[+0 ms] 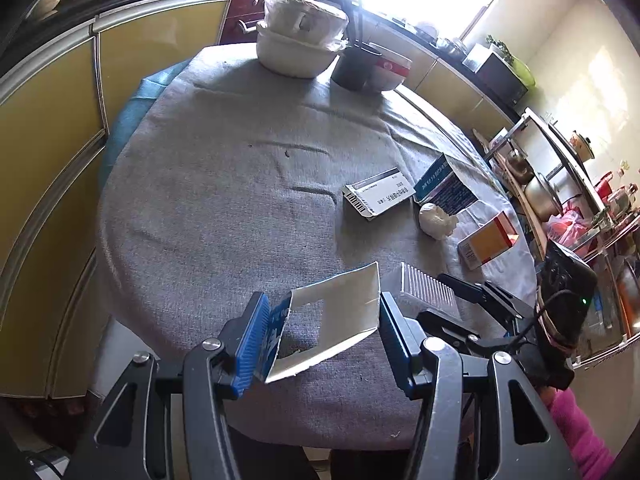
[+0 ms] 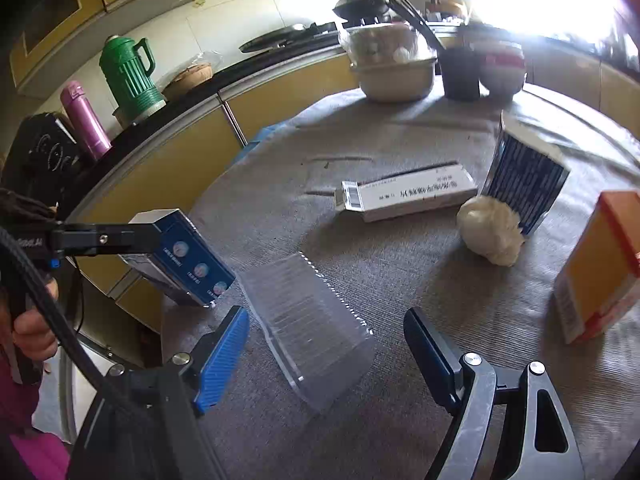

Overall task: Collect trash
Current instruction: 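Lift the clear plastic tray with the right gripper while the left holds the box, then carry the cardboard box and tray over the red wastebasket and open both grippers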

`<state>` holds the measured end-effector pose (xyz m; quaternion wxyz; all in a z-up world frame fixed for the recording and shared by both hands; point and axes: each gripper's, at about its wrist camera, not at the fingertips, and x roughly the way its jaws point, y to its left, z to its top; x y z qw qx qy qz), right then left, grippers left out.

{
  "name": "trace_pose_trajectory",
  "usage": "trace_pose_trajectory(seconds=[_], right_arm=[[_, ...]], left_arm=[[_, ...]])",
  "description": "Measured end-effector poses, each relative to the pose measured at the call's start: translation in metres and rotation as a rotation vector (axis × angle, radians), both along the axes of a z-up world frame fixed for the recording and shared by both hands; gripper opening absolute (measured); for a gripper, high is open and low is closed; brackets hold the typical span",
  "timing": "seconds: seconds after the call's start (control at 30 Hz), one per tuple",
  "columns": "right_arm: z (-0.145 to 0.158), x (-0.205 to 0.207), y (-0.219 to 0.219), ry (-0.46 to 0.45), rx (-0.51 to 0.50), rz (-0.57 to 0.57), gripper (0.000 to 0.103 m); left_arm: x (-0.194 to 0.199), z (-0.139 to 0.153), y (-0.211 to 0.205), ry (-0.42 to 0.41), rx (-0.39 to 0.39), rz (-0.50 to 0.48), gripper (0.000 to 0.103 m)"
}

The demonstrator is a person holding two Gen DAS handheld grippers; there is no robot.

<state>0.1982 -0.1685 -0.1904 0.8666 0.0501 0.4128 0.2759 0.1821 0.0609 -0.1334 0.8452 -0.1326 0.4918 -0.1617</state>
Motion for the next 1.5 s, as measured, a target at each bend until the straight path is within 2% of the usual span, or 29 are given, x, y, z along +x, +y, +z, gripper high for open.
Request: trace_pose_trajectory(seconds=[0.07,0.1,0.13,0.2,0.4,0.67,0.97,1.23,1.5], right_arm=[[-0.003,0.002,-0.001,-0.002,0.009,-0.003,0.081],[-0.003,0.002,0.000,-0.010,0.005,-0.006,0.070],[-0.004,0.002,0.001,-0.011,-0.004,-0.006,0.054],[-0.007,0.001,0.003,-0.014,-0.039,-0.026,0.038],[-0.004,-0.017,-0.005,-0.033,0.000,-0.088,0.025],[0.005,-0.050,-0.040,-0.022,0.089,-0.219,0.024],[0.024,-0.114,-0.121,-0.041,0.182,-0.415,0.024],[0.030,-0.184,-0.204,-0.045,0.194,-0.642,0.024],[0.016,-0.250,-0.282,0.038,0.191,-0.899,0.024]], left_arm=[[0.001,0.000,-0.001,0.002,0.007,0.000,0.057],[0.002,0.000,-0.002,0.003,0.009,0.000,0.057],[0.002,0.000,-0.002,0.003,0.012,0.000,0.057],[0.001,0.000,-0.004,0.004,0.019,0.000,0.057],[-0.004,0.004,-0.009,0.003,0.019,-0.013,0.057],[-0.017,0.015,-0.026,-0.012,0.032,-0.046,0.057],[-0.039,0.029,-0.082,-0.035,0.069,-0.169,0.057],[-0.060,0.035,-0.165,-0.051,0.119,-0.363,0.057],[-0.088,0.029,-0.272,-0.037,0.131,-0.620,0.057]])
